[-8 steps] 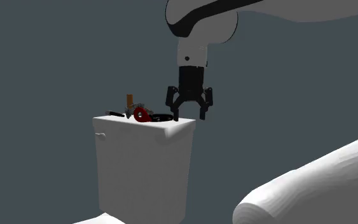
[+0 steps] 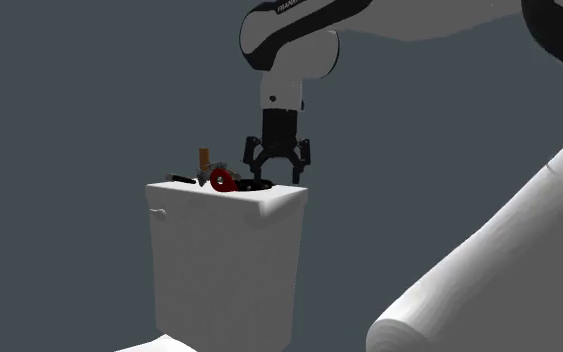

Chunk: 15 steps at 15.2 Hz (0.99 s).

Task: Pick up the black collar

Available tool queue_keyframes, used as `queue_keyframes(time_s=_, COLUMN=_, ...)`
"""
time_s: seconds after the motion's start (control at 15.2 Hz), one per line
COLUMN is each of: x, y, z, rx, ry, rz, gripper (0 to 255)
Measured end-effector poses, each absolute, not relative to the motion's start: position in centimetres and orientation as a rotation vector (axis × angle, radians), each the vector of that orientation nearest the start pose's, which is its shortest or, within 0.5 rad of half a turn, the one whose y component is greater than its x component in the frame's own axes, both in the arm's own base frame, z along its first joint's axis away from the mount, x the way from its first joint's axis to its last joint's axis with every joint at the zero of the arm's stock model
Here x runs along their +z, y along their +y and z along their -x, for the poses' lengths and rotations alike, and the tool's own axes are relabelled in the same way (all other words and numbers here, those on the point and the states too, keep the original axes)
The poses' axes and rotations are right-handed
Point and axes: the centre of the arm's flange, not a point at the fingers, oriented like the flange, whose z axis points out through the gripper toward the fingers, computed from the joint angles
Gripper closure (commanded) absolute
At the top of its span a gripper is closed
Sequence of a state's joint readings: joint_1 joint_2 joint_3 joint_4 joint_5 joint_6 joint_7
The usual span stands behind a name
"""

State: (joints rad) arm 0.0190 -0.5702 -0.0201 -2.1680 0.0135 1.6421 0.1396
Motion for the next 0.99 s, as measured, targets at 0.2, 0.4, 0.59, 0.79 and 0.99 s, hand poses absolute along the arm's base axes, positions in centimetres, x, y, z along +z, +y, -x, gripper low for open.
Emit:
queue_keyframes(time_s=0.2, x=61.2, y=0.1, z=-41.6, rx=-0.068, ry=0.203, rz=3.1, gripper=0)
queue_keyframes(time_s=0.4, x=61.4, y=0.2, z=-45.4, rx=-0.071, ry=0.192, rz=3.093, gripper=0)
queue_keyframes(time_s=0.59, x=61.6, y=-0.2, z=-49.4, rx=-0.074, ry=0.181, rz=3.086, gripper=0)
queue_keyframes(time_s=0.79, x=61.8, y=0.1, z=-53.4, rx=-0.076, ry=0.17, rz=3.08, gripper=0)
queue_keyframes(time_s=0.99, x=61.4, y=0.4, z=-57.2, rx=-0.079, ry=0.159, rz=3.073, gripper=0)
